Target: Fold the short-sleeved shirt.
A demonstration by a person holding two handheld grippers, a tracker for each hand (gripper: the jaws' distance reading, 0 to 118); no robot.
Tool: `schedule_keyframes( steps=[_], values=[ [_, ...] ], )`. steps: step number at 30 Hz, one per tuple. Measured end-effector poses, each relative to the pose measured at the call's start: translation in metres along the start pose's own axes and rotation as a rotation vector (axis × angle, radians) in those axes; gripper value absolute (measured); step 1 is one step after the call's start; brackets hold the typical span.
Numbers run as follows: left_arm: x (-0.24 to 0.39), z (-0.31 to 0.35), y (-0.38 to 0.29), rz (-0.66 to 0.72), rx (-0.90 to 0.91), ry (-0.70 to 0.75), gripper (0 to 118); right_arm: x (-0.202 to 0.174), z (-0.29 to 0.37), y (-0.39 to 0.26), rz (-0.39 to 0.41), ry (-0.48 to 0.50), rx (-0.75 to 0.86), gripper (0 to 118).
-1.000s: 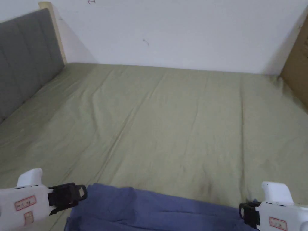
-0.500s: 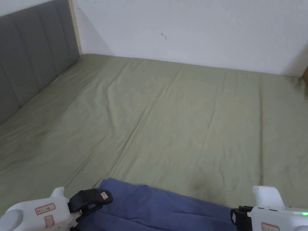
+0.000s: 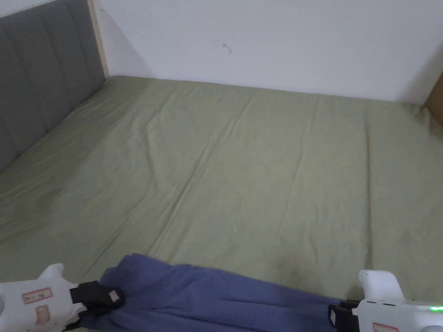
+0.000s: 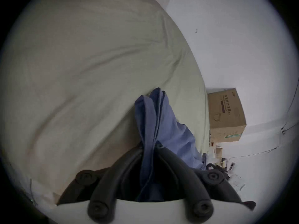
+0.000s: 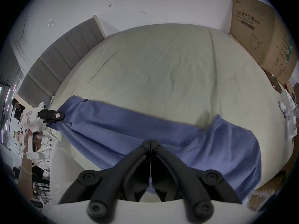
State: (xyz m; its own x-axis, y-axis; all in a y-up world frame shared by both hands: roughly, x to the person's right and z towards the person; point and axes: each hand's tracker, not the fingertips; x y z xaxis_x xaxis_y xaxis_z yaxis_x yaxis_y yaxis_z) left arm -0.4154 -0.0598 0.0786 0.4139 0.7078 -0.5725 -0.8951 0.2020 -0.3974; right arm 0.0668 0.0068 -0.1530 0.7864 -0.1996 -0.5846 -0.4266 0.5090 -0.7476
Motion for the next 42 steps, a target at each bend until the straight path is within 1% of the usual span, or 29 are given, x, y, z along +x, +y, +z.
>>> schedule_keyframes(
  steps=[3, 7, 8, 9, 10, 12, 14, 16, 18, 20, 21, 22, 23, 24, 25, 26, 27, 28, 30, 32, 33, 35, 36, 37, 38, 39, 40, 41, 42],
  values=[
    [-0.008, 0.016, 0.016, 0.003, 0.044, 0.027, 5, 0.005, 0.004, -0.003, -0.014, 0.005, 0.002, 0],
    [-0.005, 0.035, 0.027, -0.049, 0.103, 0.125, 5, 0.015, 0.011, -0.012, -0.037, -0.004, 0.009, 0],
    [0.000, 0.038, 0.028, -0.049, 0.107, 0.128, 5, 0.018, 0.013, -0.015, -0.051, -0.001, 0.013, 0],
    [0.010, 0.049, 0.012, -0.062, 0.106, 0.119, 5, 0.021, 0.015, -0.017, -0.069, 0.006, 0.014, 0],
    [0.022, 0.052, 0.008, -0.100, 0.116, 0.119, 5, 0.025, 0.016, -0.019, -0.086, 0.013, 0.012, 0],
    [0.053, 0.053, 0.000, -0.218, 0.145, 0.119, 5, 0.031, 0.019, -0.023, -0.110, 0.009, 0.016, 0],
    [0.099, 0.051, -0.015, -0.355, 0.145, 0.113, 5, 0.036, 0.021, -0.026, -0.123, -0.005, 0.017, 0],
    [0.137, 0.041, -0.035, -0.487, 0.116, 0.074, 5, 0.041, 0.024, -0.029, -0.136, -0.013, 0.025, 0],
    [0.172, 0.024, -0.057, -0.622, 0.059, 0.004, 6, 0.045, 0.030, -0.032, -0.156, -0.005, 0.040, 0],
    [0.194, -0.001, -0.085, -0.710, 0.001, -0.027, 7, 0.049, 0.034, -0.035, -0.167, -0.002, 0.048, 0],
    [0.205, -0.012, -0.096, -0.762, -0.033, -0.043, 12, 0.050, 0.035, -0.036, -0.169, -0.004, 0.051, 0],
    [0.211, -0.028, -0.112, -0.813, -0.079, -0.057, 22, 0.053, 0.037, -0.038, -0.170, -0.007, 0.053, 0],
    [0.217, -0.045, -0.127, -0.852, -0.125, -0.045, 27, 0.055, 0.038, -0.039, -0.174, -0.010, 0.055, 0],
    [0.220, -0.061, -0.141, -0.877, -0.156, -0.036, 27, 0.058, 0.039, -0.041, -0.182, -0.013, 0.056, 0],
    [0.219, -0.075, -0.146, -0.889, -0.180, -0.043, 44, 0.060, 0.040, -0.043, -0.189, -0.014, 0.056, 0],
    [0.217, -0.089, -0.158, -0.893, -0.217, -0.053, 65, 0.064, 0.041, -0.045, -0.198, -0.015, 0.055, 0],
    [0.216, -0.100, -0.167, -0.888, -0.264, -0.025, 85, 0.066, 0.042, -0.046, -0.205, -0.017, 0.056, 0],
    [0.214, -0.106, -0.169, -0.881, -0.300, 0.006, 101, 0.068, 0.044, -0.048, -0.211, -0.021, 0.055, 0],
    [0.207, -0.108, -0.171, -0.879, -0.308, -0.007, 99, 0.072, 0.048, -0.051, -0.222, -0.025, 0.059, 0],
    [0.205, -0.097, -0.166, -0.861, -0.295, -0.008, 99, 0.077, 0.049, -0.053, -0.233, -0.025, 0.060, 0],
    [0.205, -0.088, -0.159, -0.841, -0.284, -0.006, 99, 0.078, 0.050, -0.054, -0.237, -0.029, 0.061, 0],
    [0.202, -0.068, -0.142, -0.744, -0.240, -0.069, 98, 0.080, 0.050, -0.054, -0.245, -0.034, 0.061, 0],
    [0.200, -0.061, -0.133, -0.687, -0.216, -0.097, 91, 0.080, 0.049, -0.054, -0.250, -0.034, 0.063, 0],
    [0.194, -0.055, -0.116, -0.614, -0.178, -0.095, 64, 0.081, 0.049, -0.054, -0.254, -0.031, 0.064, 0],
    [0.189, -0.053, -0.106, -0.575, -0.148, -0.085, 35, 0.081, 0.048, -0.053, -0.257, -0.027, 0.064, 0],
    [0.184, -0.053, -0.101, -0.564, -0.118, -0.076, 10, 0.080, 0.047, -0.053, -0.260, -0.027, 0.065, 0],
    [0.177, -0.055, -0.095, -0.559, -0.078, -0.032, 6, 0.079, 0.046, -0.054, -0.262, -0.026, 0.066, 0],
    [0.178, -0.056, -0.093, -0.542, -0.074, 0.033, 6, 0.078, 0.045, -0.053, -0.262, -0.021, 0.064, 0],
    [0.174, -0.062, -0.092, -0.551, -0.098, 0.061, 6, 0.077, 0.045, -0.053, -0.261, -0.017, 0.064, 0]
  ],
)
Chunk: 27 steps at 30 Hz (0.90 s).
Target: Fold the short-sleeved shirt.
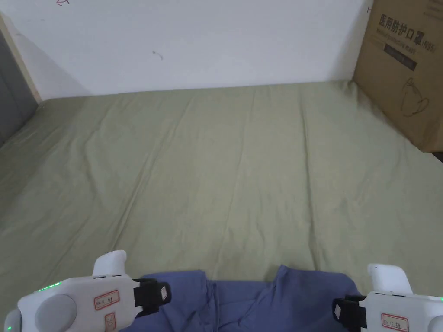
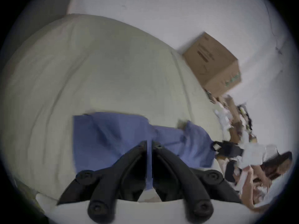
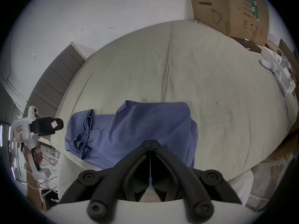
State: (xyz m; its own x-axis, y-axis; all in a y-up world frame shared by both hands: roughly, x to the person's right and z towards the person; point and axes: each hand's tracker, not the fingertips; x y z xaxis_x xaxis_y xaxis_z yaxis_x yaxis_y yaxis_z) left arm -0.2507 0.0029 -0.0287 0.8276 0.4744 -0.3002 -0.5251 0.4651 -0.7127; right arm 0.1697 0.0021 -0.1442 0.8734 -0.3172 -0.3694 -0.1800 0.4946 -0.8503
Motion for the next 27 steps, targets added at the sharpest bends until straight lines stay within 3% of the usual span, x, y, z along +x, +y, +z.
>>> schedule_keyframes(
  steps=[8, 13, 17, 22, 27],
  values=[
    [0.024, -0.062, -0.038, -0.099, -0.212, -0.068, 6, -0.006, -0.004, -0.001, 0.011, 0.022, -0.007, 0],
    [0.042, -0.070, -0.046, -0.142, -0.206, -0.038, 6, -0.007, -0.003, -0.002, 0.022, 0.021, -0.013, 0],
    [0.046, -0.058, -0.042, -0.092, -0.218, -0.158, 6, -0.007, -0.003, -0.002, 0.019, 0.022, -0.015, 0],
    [0.033, -0.030, -0.031, -0.103, -0.161, -0.185, 6, -0.006, -0.002, -0.003, 0.013, 0.025, -0.014, 0],
    [-0.018, 0.019, -0.016, 0.063, -0.036, -0.193, 6, -0.007, -0.003, -0.002, 0.024, 0.013, -0.021, 0]
  ],
)
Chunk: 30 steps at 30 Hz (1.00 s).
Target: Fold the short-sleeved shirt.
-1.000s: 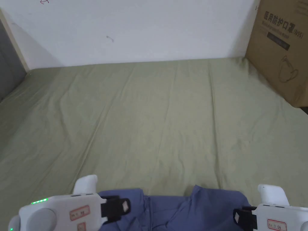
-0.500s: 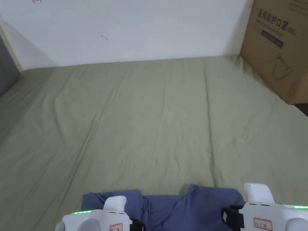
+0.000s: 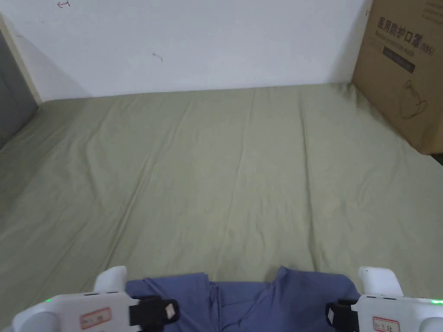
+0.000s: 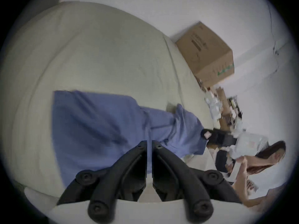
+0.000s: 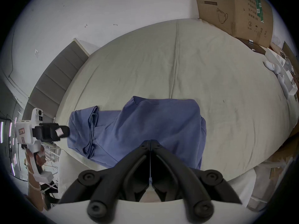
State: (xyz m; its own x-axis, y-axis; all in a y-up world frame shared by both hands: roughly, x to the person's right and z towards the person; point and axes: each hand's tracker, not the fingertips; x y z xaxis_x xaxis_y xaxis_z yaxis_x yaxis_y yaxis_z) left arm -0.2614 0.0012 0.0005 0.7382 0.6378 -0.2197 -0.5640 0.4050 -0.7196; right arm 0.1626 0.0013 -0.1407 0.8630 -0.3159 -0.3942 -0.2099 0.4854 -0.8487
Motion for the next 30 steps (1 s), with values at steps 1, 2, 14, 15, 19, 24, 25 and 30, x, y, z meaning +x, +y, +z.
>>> schedule_keyframes(
  steps=[1, 2, 14, 15, 19, 24, 25, 30],
  values=[
    [-0.015, 0.010, 0.001, 0.041, 0.025, 0.024, 6, 0.000, -0.001, 0.000, -0.001, -0.001, -0.001, 0],
    [-0.030, 0.018, 0.002, 0.069, 0.039, 0.046, 6, -0.001, -0.002, 0.001, -0.002, -0.002, -0.003, 0],
    [-0.106, -0.001, -0.010, 0.258, 0.031, -0.072, 104, -0.031, -0.010, 0.013, 0.067, -0.010, -0.030, 0],
    [-0.108, -0.004, -0.010, 0.273, 0.062, -0.102, 104, -0.034, -0.011, 0.014, 0.071, -0.012, -0.031, 0],
    [-0.117, -0.022, -0.004, 0.384, 0.031, -0.281, 101, -0.043, -0.016, 0.014, 0.091, -0.015, -0.047, 0],
    [-0.119, -0.028, -0.005, 0.394, -0.005, -0.242, 6, -0.051, -0.020, 0.013, 0.107, -0.008, -0.061, 0],
    [-0.118, -0.021, -0.005, 0.393, 0.010, -0.240, 6, -0.051, -0.021, 0.013, 0.111, -0.006, -0.067, 0],
    [-0.119, 0.006, 0.002, 0.306, 0.026, -0.189, 6, -0.051, -0.021, 0.013, 0.108, -0.003, -0.065, 0]
  ],
)
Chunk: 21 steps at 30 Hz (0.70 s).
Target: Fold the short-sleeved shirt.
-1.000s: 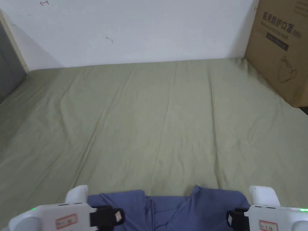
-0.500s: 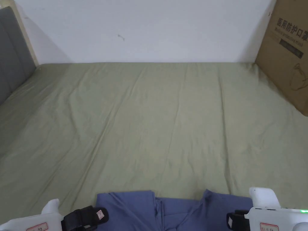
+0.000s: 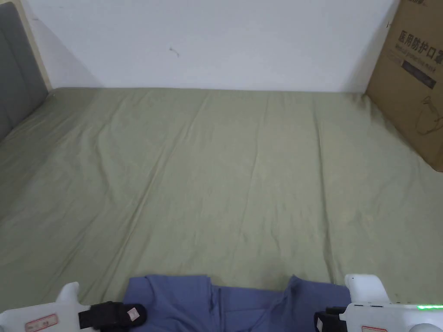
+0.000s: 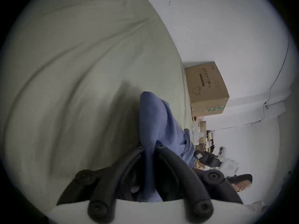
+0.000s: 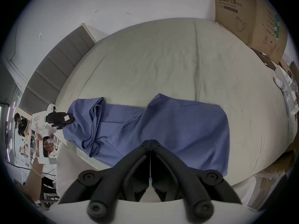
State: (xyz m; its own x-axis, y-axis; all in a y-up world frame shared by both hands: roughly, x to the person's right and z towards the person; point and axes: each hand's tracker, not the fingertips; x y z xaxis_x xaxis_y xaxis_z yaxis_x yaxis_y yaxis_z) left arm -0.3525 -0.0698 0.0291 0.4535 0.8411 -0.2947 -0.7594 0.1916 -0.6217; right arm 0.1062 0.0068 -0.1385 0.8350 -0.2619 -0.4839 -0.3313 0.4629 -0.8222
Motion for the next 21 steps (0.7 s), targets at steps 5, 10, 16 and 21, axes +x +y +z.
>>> schedule_keyframes(
  steps=[5, 10, 16, 21],
  values=[
    [-0.014, 0.056, 0.021, -0.033, 0.090, 0.099, 6, 0.007, 0.004, -0.003, -0.008, -0.003, 0.005, 0],
    [0.008, 0.097, 0.021, -0.049, 0.142, 0.263, 6, 0.016, 0.004, -0.008, -0.032, -0.010, 0.010, 0],
    [0.059, 0.091, 0.017, -0.209, 0.146, 0.295, 6, 0.022, 0.003, -0.013, -0.064, -0.010, 0.011, 0],
    [0.155, 0.044, -0.009, -0.341, 0.085, 0.180, 6, 0.025, 0.007, -0.016, -0.067, -0.002, 0.020, 0]
  ],
)
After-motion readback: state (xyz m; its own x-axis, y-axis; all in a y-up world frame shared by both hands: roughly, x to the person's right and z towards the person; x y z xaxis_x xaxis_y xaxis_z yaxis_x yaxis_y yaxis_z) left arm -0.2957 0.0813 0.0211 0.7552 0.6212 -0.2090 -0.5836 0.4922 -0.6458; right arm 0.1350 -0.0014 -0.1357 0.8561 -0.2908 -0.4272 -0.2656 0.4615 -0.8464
